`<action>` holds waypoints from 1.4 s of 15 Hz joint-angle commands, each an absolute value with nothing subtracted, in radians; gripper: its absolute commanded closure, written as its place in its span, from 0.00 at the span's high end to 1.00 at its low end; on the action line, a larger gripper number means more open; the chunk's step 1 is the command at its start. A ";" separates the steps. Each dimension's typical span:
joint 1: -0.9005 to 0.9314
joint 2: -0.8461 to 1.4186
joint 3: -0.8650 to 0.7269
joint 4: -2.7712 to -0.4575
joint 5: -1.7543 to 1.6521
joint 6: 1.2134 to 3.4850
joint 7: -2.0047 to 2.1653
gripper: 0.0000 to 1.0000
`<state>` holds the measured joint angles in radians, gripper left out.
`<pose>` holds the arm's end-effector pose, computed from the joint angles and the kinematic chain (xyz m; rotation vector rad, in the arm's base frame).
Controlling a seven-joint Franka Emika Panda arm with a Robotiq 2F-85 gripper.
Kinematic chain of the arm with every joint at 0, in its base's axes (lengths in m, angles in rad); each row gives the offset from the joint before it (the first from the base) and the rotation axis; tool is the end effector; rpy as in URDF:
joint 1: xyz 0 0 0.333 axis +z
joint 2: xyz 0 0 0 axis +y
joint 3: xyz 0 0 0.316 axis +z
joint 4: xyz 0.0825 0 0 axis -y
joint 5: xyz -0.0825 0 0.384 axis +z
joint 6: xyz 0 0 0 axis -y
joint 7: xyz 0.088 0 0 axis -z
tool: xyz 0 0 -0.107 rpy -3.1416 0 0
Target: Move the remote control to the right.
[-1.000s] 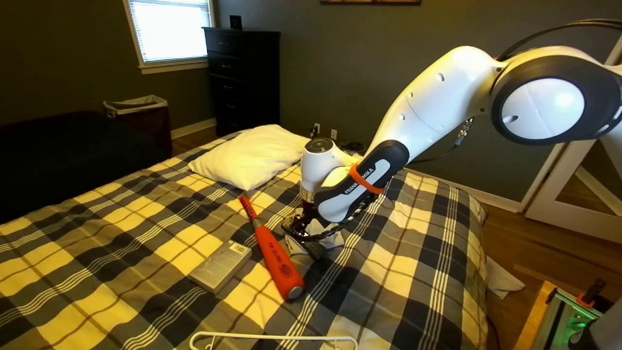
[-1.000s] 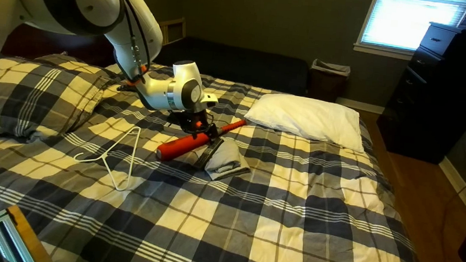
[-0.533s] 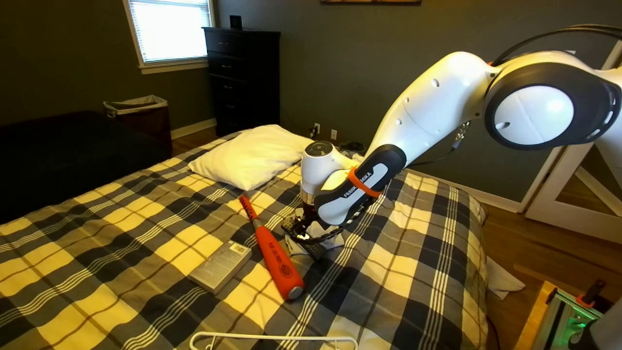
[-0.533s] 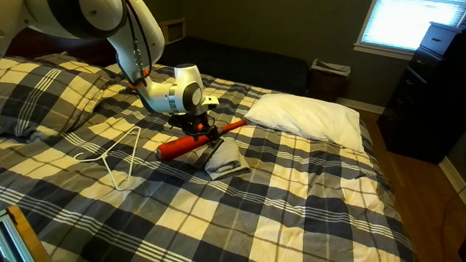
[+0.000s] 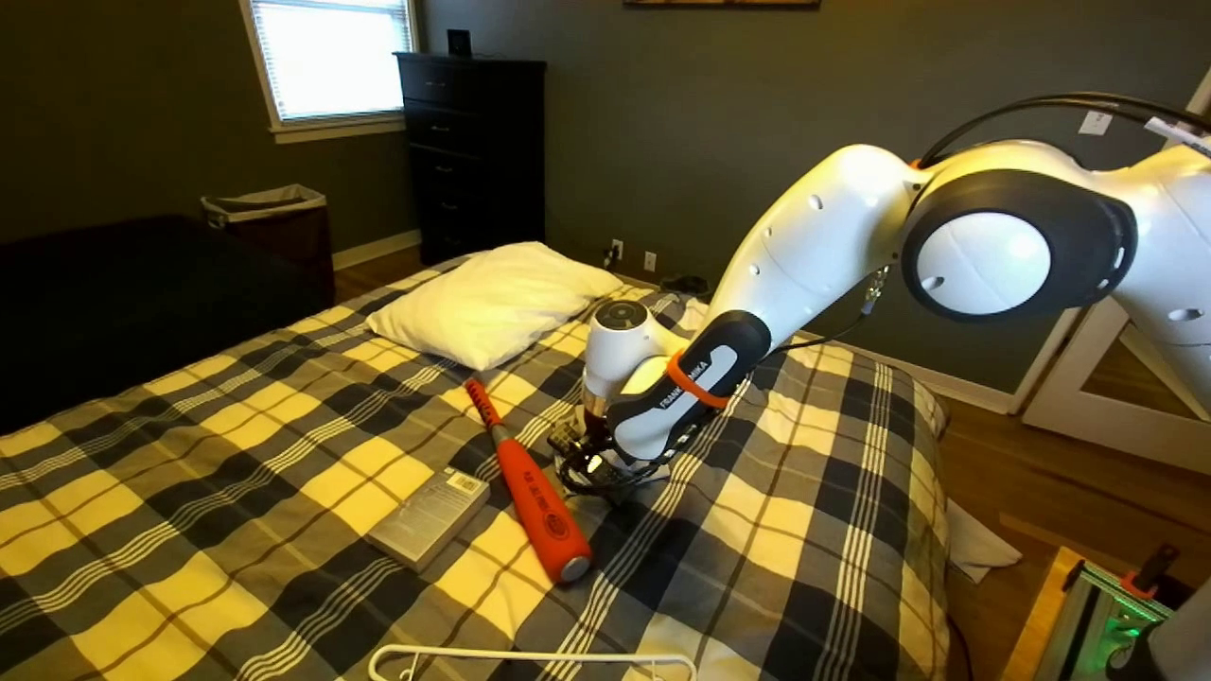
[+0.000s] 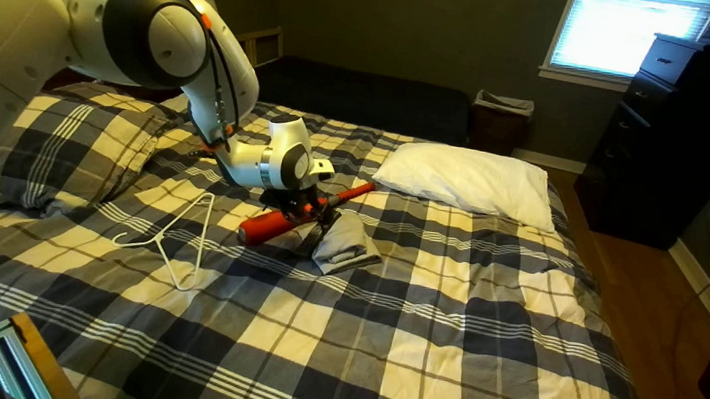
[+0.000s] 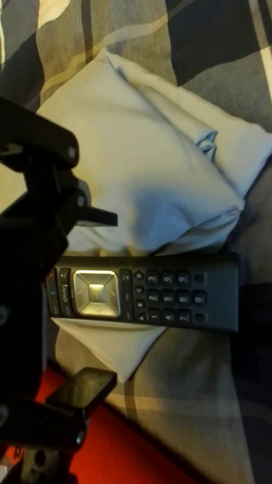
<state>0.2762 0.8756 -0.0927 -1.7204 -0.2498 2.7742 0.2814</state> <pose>0.6558 0.1383 0.0975 2.9817 0.2501 0.3163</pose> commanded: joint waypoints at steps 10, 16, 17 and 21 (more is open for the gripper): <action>0.265 0.996 -0.081 -1.598 -0.188 2.814 0.215 0.78; 0.278 1.019 -0.092 -1.580 -0.189 2.812 0.224 0.81; 0.279 1.021 -0.092 -1.578 -0.188 2.813 0.225 0.81; 0.283 1.026 -0.098 -1.571 -0.187 2.816 0.235 0.56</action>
<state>0.2766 1.0016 -0.0923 -1.5944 -0.2172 2.8013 0.2463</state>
